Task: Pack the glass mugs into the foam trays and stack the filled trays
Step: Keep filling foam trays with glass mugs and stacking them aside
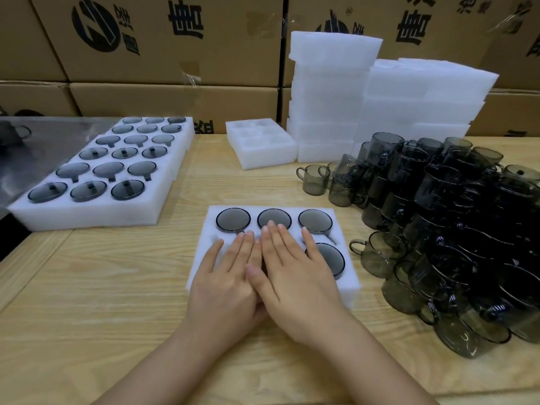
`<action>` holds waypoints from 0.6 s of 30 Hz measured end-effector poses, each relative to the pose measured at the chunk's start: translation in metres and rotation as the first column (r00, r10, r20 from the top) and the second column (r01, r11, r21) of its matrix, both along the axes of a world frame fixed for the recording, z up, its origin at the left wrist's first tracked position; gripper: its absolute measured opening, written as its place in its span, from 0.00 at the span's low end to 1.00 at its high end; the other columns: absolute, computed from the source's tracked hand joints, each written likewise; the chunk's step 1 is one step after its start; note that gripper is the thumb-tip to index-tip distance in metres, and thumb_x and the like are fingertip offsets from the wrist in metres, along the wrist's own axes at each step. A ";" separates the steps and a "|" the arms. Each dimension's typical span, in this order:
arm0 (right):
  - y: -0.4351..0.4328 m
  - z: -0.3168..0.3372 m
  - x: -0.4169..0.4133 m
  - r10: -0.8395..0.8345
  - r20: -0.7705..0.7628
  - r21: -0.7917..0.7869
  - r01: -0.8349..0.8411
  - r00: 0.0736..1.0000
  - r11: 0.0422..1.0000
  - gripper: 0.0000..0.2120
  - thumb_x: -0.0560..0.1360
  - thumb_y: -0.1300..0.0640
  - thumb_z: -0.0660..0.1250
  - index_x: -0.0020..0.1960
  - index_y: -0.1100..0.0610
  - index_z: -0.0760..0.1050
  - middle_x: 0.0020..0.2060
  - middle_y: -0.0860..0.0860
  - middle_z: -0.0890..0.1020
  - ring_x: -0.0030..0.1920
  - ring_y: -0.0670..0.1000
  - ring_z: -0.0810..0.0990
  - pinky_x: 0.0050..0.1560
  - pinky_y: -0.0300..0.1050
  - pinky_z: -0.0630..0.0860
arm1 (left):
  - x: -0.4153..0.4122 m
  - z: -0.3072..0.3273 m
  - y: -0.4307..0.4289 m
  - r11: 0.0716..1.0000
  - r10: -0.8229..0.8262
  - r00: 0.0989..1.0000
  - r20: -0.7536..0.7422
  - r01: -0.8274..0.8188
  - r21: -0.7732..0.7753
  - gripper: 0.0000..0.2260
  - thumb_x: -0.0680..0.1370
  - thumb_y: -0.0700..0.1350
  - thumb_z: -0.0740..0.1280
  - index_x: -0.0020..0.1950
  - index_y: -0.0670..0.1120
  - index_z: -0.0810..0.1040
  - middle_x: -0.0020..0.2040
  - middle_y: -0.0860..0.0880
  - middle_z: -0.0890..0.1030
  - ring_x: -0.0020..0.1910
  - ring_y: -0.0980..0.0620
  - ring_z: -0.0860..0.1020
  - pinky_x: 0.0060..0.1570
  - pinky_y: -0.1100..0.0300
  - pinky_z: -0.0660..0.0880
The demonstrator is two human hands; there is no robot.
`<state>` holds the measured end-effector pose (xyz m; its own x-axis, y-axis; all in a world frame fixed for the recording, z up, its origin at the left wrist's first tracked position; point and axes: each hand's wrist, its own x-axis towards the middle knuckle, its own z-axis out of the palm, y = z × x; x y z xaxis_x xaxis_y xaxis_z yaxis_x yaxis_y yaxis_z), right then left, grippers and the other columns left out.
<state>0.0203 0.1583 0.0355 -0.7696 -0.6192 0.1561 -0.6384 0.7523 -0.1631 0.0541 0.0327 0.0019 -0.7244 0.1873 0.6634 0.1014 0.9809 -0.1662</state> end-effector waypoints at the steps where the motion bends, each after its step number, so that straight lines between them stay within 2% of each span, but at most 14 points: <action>1: 0.001 0.001 -0.002 0.007 0.021 -0.008 -0.007 1.000 1.000 0.43 0.67 0.35 0.22 0.77 0.55 0.39 0.77 0.48 0.42 0.74 0.44 0.35 0.72 0.50 0.30 | -0.001 -0.001 0.000 1.000 0.000 1.000 -0.012 0.000 0.004 0.25 0.76 0.52 0.54 0.57 0.36 0.81 0.58 0.39 0.81 0.58 0.43 0.80 0.54 0.42 0.77; 7: 0.001 0.007 -0.004 0.035 0.056 0.012 -0.036 0.998 0.999 0.38 0.72 0.36 0.31 0.77 0.55 0.40 0.77 0.48 0.43 0.75 0.43 0.37 0.73 0.47 0.31 | -0.003 0.000 0.001 1.000 0.005 0.999 -0.039 -0.004 0.031 0.26 0.78 0.53 0.52 0.57 0.36 0.81 0.58 0.40 0.81 0.57 0.43 0.81 0.52 0.45 0.78; 9: 0.004 0.011 -0.001 0.037 0.028 0.002 -0.037 0.999 0.999 0.35 0.76 0.37 0.36 0.77 0.55 0.45 0.77 0.49 0.47 0.75 0.44 0.41 0.73 0.46 0.33 | -0.004 0.001 0.001 0.999 0.004 0.999 -0.036 -0.002 0.039 0.26 0.77 0.54 0.53 0.57 0.36 0.81 0.57 0.40 0.81 0.56 0.44 0.81 0.51 0.47 0.79; 10: 0.009 0.014 0.002 0.021 -0.011 -0.023 -0.021 1.000 1.000 0.33 0.78 0.37 0.41 0.77 0.55 0.50 0.77 0.50 0.53 0.76 0.46 0.46 0.74 0.47 0.38 | -0.004 0.001 0.001 0.999 0.006 0.999 -0.036 -0.004 0.037 0.26 0.76 0.55 0.55 0.56 0.36 0.82 0.57 0.40 0.81 0.56 0.44 0.81 0.50 0.49 0.79; 11: 0.016 0.016 0.005 -0.012 -0.091 -0.088 0.004 0.996 0.996 0.31 0.79 0.39 0.48 0.74 0.57 0.60 0.74 0.52 0.62 0.75 0.49 0.56 0.75 0.50 0.48 | -0.003 0.001 0.001 0.999 0.015 0.999 -0.032 -0.014 0.030 0.27 0.76 0.57 0.55 0.56 0.36 0.82 0.57 0.40 0.82 0.55 0.45 0.82 0.49 0.50 0.80; 12: 0.026 0.020 0.008 -0.077 -0.210 -0.192 0.036 0.975 0.981 0.26 0.78 0.42 0.56 0.68 0.59 0.70 0.67 0.54 0.72 0.69 0.53 0.69 0.70 0.52 0.61 | -0.003 0.002 0.001 0.999 0.029 0.999 -0.023 -0.028 0.024 0.30 0.77 0.60 0.55 0.56 0.36 0.82 0.57 0.40 0.82 0.55 0.45 0.82 0.48 0.51 0.80; 13: 0.040 0.022 0.010 -0.177 -0.339 -0.308 0.068 0.924 0.949 0.20 0.76 0.47 0.61 0.59 0.59 0.77 0.58 0.55 0.80 0.58 0.57 0.77 0.59 0.52 0.71 | -0.003 0.003 0.001 0.999 0.040 0.999 -0.012 -0.039 0.021 0.32 0.77 0.63 0.55 0.55 0.36 0.82 0.56 0.40 0.82 0.54 0.45 0.82 0.47 0.52 0.80; 14: 0.057 0.023 0.012 -0.305 -0.433 -0.409 0.116 0.849 0.905 0.14 0.74 0.50 0.63 0.52 0.58 0.79 0.50 0.54 0.82 0.49 0.58 0.79 0.49 0.51 0.72 | -0.003 0.004 0.002 0.999 0.046 0.999 -0.006 -0.046 0.022 0.34 0.75 0.66 0.56 0.55 0.36 0.82 0.56 0.40 0.82 0.54 0.45 0.82 0.46 0.52 0.80; 15: 0.076 0.024 0.014 -0.420 -0.463 -0.458 0.195 0.781 0.867 0.12 0.73 0.51 0.64 0.48 0.58 0.79 0.46 0.54 0.81 0.45 0.59 0.76 0.43 0.51 0.69 | -0.003 0.004 0.002 0.998 0.049 0.999 -0.002 -0.049 0.024 0.35 0.73 0.67 0.58 0.55 0.36 0.82 0.56 0.40 0.82 0.54 0.45 0.82 0.45 0.53 0.80; 18: 0.125 0.018 0.017 -0.635 -0.444 -0.439 0.465 0.632 0.769 0.16 0.70 0.49 0.66 0.48 0.61 0.79 0.46 0.58 0.78 0.46 0.61 0.69 0.41 0.54 0.64 | -0.002 0.005 0.003 0.998 0.049 0.999 0.016 -0.050 0.034 0.35 0.72 0.68 0.59 0.55 0.37 0.82 0.56 0.41 0.82 0.54 0.46 0.82 0.44 0.54 0.79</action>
